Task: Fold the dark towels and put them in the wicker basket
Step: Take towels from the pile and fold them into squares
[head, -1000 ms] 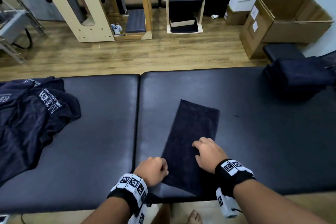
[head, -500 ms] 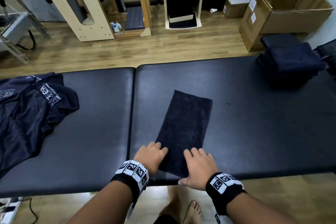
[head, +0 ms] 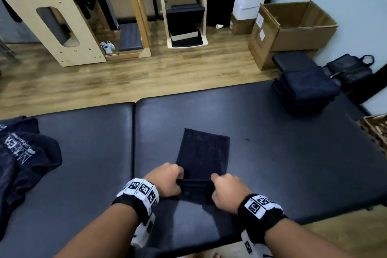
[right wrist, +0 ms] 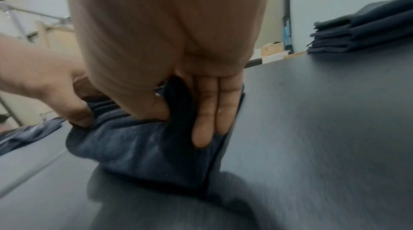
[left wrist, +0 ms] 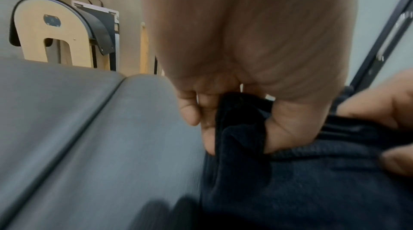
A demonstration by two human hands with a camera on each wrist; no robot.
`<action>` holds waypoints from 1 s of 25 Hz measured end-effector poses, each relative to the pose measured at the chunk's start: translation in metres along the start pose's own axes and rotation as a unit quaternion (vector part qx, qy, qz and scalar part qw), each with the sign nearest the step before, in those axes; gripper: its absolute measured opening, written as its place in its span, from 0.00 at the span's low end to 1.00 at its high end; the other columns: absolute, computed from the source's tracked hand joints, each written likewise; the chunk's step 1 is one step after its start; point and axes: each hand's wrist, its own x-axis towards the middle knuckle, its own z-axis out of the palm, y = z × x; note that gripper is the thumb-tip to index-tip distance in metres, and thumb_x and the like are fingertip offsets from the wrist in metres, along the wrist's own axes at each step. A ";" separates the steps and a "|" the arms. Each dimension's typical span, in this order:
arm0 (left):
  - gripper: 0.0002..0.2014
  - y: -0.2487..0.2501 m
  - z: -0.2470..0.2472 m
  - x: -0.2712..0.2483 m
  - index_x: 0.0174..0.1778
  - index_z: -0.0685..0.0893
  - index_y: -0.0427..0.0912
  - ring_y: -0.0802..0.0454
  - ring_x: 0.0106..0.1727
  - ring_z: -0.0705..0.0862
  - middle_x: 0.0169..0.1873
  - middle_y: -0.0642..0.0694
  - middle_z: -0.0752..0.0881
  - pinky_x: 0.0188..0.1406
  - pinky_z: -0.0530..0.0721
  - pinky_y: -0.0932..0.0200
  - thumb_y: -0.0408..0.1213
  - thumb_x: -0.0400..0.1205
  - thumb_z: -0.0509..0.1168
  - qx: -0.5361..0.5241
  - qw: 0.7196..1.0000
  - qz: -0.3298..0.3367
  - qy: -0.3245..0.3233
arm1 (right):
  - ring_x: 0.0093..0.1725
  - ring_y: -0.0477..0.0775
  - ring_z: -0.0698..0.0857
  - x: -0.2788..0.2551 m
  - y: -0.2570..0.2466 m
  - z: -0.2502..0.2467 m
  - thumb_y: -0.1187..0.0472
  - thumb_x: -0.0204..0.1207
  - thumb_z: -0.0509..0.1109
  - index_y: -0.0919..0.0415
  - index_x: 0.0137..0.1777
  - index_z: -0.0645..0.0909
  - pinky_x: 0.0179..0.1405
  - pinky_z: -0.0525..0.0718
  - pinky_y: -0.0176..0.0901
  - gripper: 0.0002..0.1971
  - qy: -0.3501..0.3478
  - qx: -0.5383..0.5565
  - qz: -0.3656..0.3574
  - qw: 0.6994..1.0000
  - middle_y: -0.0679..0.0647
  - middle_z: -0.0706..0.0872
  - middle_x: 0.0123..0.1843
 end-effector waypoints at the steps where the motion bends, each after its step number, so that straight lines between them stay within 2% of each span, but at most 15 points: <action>1: 0.08 -0.001 -0.016 0.011 0.39 0.79 0.51 0.46 0.44 0.85 0.39 0.50 0.85 0.39 0.82 0.58 0.42 0.67 0.70 -0.029 1.000 0.001 0.009 | 0.53 0.74 0.86 0.007 0.005 -0.013 0.60 0.73 0.60 0.59 0.54 0.74 0.46 0.82 0.55 0.11 0.017 0.020 0.017 1.000 0.66 0.87 0.53; 4: 0.10 -0.002 -0.058 0.044 0.47 0.84 0.52 0.50 0.48 0.84 0.42 0.51 0.86 0.47 0.82 0.60 0.40 0.70 0.71 -0.084 0.995 0.011 0.050 | 0.54 0.71 0.86 0.033 0.021 -0.048 0.58 0.72 0.62 0.56 0.57 0.78 0.47 0.82 0.50 0.14 0.064 0.082 0.064 0.993 0.63 0.88 0.53; 7: 0.10 -0.004 -0.079 0.080 0.47 0.83 0.52 0.49 0.49 0.84 0.44 0.49 0.87 0.49 0.81 0.60 0.38 0.73 0.71 -0.146 0.984 0.010 0.101 | 0.56 0.69 0.86 0.063 0.034 -0.072 0.57 0.71 0.64 0.52 0.62 0.80 0.52 0.86 0.50 0.18 0.100 0.138 0.107 0.980 0.61 0.89 0.54; 10: 0.12 -0.013 -0.070 0.106 0.56 0.82 0.48 0.48 0.56 0.82 0.52 0.48 0.85 0.61 0.81 0.54 0.40 0.78 0.71 -0.205 0.951 -0.002 0.230 | 0.60 0.71 0.83 0.085 0.042 -0.076 0.60 0.77 0.62 0.58 0.65 0.77 0.59 0.83 0.55 0.17 0.167 0.148 0.154 0.962 0.63 0.85 0.59; 12: 0.12 -0.020 -0.055 0.111 0.56 0.81 0.45 0.48 0.57 0.80 0.52 0.48 0.82 0.62 0.80 0.51 0.44 0.80 0.71 -0.178 0.935 0.016 0.305 | 0.62 0.69 0.82 0.089 0.046 -0.069 0.60 0.80 0.63 0.60 0.67 0.76 0.61 0.81 0.55 0.16 0.206 0.152 0.157 0.954 0.61 0.81 0.62; 13: 0.10 -0.023 -0.047 0.112 0.53 0.81 0.45 0.47 0.56 0.80 0.50 0.49 0.80 0.59 0.81 0.50 0.45 0.80 0.70 -0.143 0.944 0.040 0.295 | 0.62 0.67 0.82 0.089 0.047 -0.060 0.59 0.80 0.63 0.59 0.65 0.77 0.61 0.81 0.53 0.15 0.209 0.153 0.144 0.955 0.59 0.80 0.62; 14: 0.10 -0.025 -0.040 0.110 0.52 0.81 0.47 0.47 0.56 0.81 0.49 0.50 0.79 0.57 0.81 0.49 0.47 0.80 0.70 -0.102 0.961 0.065 0.248 | 0.62 0.64 0.82 0.087 0.047 -0.051 0.58 0.79 0.64 0.57 0.63 0.79 0.61 0.81 0.52 0.14 0.191 0.149 0.119 0.963 0.57 0.80 0.61; 15: 0.12 -0.027 -0.034 0.108 0.56 0.81 0.49 0.46 0.57 0.81 0.51 0.51 0.78 0.56 0.82 0.49 0.49 0.80 0.69 -0.059 0.979 0.082 0.179 | 0.64 0.62 0.80 0.085 0.046 -0.041 0.57 0.79 0.64 0.55 0.64 0.80 0.63 0.81 0.51 0.15 0.154 0.136 0.087 0.975 0.54 0.80 0.63; 16: 0.18 -0.029 -0.029 0.107 0.65 0.80 0.52 0.46 0.60 0.81 0.55 0.51 0.77 0.58 0.82 0.49 0.52 0.81 0.68 -0.021 0.989 0.087 0.116 | 0.68 0.60 0.77 0.083 0.044 -0.031 0.55 0.78 0.65 0.53 0.68 0.80 0.67 0.80 0.52 0.18 0.116 0.111 0.060 0.985 0.52 0.79 0.67; 17: 0.25 -0.031 -0.024 0.108 0.74 0.74 0.55 0.45 0.62 0.81 0.59 0.49 0.75 0.61 0.82 0.48 0.55 0.81 0.66 -0.001 0.994 0.073 0.077 | 0.73 0.59 0.73 0.082 0.044 -0.024 0.52 0.78 0.65 0.51 0.72 0.77 0.70 0.79 0.54 0.22 0.089 0.080 0.049 0.992 0.49 0.75 0.73; 19: 0.33 -0.034 -0.019 0.111 0.83 0.61 0.58 0.41 0.66 0.80 0.65 0.44 0.72 0.65 0.81 0.45 0.59 0.82 0.62 -0.016 0.998 0.013 0.064 | 0.81 0.60 0.62 0.083 0.044 -0.016 0.48 0.79 0.64 0.48 0.81 0.68 0.74 0.76 0.59 0.29 0.079 0.058 0.082 0.992 0.44 0.61 0.85; 21: 0.37 -0.035 -0.016 0.114 0.86 0.53 0.58 0.37 0.68 0.79 0.69 0.42 0.71 0.65 0.81 0.43 0.58 0.83 0.61 -0.032 0.997 -0.031 0.061 | 0.83 0.62 0.61 0.086 0.043 -0.015 0.47 0.80 0.64 0.50 0.85 0.59 0.76 0.74 0.60 0.34 0.086 0.104 0.128 0.983 0.45 0.50 0.89; 22: 0.37 -0.035 -0.014 0.116 0.86 0.52 0.57 0.37 0.68 0.80 0.69 0.41 0.73 0.65 0.81 0.42 0.57 0.83 0.62 -0.040 0.996 -0.042 0.061 | 0.81 0.64 0.65 0.088 0.042 -0.016 0.48 0.80 0.65 0.52 0.86 0.56 0.75 0.75 0.59 0.36 0.095 0.128 0.148 0.976 0.49 0.50 0.89; 23: 0.37 -0.033 -0.013 0.116 0.85 0.53 0.54 0.36 0.68 0.80 0.69 0.40 0.75 0.65 0.81 0.42 0.56 0.83 0.63 -0.057 0.995 -0.050 0.065 | 0.77 0.66 0.71 0.089 0.041 -0.016 0.48 0.81 0.66 0.54 0.86 0.56 0.74 0.76 0.58 0.37 0.105 0.148 0.173 0.968 0.54 0.54 0.88; 25: 0.34 -0.027 -0.012 0.119 0.79 0.61 0.46 0.35 0.67 0.80 0.67 0.38 0.79 0.65 0.80 0.42 0.53 0.81 0.67 -0.125 0.985 -0.077 0.095 | 0.70 0.68 0.79 0.094 0.041 -0.019 0.46 0.80 0.66 0.57 0.82 0.61 0.67 0.80 0.57 0.34 0.108 0.175 0.227 0.952 0.62 0.71 0.79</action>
